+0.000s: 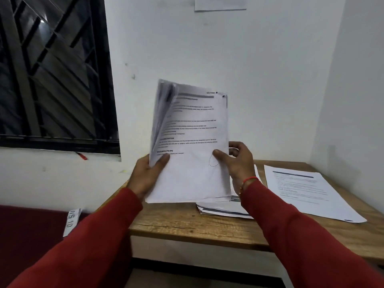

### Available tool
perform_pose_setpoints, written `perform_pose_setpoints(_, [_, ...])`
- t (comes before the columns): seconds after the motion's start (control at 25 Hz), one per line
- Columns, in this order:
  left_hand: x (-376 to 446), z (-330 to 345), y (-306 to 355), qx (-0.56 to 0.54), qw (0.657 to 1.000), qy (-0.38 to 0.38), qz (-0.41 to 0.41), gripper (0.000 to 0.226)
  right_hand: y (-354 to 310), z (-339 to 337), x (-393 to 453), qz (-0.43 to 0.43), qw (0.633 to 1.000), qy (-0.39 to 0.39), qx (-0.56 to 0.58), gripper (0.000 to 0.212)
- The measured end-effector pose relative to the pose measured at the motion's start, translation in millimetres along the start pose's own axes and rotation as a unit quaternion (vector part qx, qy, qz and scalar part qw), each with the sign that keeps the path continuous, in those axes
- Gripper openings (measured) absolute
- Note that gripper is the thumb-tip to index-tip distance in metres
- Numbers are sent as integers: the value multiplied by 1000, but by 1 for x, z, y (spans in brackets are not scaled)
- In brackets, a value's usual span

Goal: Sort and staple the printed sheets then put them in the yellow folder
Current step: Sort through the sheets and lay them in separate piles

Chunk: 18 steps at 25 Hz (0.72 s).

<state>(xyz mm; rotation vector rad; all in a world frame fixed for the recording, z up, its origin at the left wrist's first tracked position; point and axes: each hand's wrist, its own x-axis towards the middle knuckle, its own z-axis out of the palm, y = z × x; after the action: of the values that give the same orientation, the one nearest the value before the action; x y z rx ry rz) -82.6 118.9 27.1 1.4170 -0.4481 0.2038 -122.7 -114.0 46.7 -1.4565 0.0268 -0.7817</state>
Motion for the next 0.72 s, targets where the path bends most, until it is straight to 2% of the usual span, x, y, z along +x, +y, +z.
perform_pose_setpoints(0.12, [-8, -31, 7, -37, 998, -19, -46, 26, 12, 25, 4, 53, 998, 22, -18, 29])
perform_pose_setpoints(0.2, [-17, -55, 2, -22, 997, 2, -73, 29, 25, 42, 1, 79, 996, 7, -49, 32])
perform_pose_setpoints(0.32, [-28, -83, -8, -3, 993, 49, -104, 27, 39, 53, -1, 57, 993, -30, -102, 38])
perform_pose_setpoints(0.4, [-32, -98, -11, -5, 992, 69, -104, 24, 42, 47, 9, 41, 994, 24, -98, 33])
perform_pose_setpoints(0.52, [-30, -114, -12, -1, 991, 90, -95, 22, 37, 24, 33, 67, 989, 119, -49, 32])
perform_pose_setpoints(0.72, [-27, -112, -15, -12, 993, 77, -93, 16, 27, 0, 46, 69, 986, 148, -38, 27])
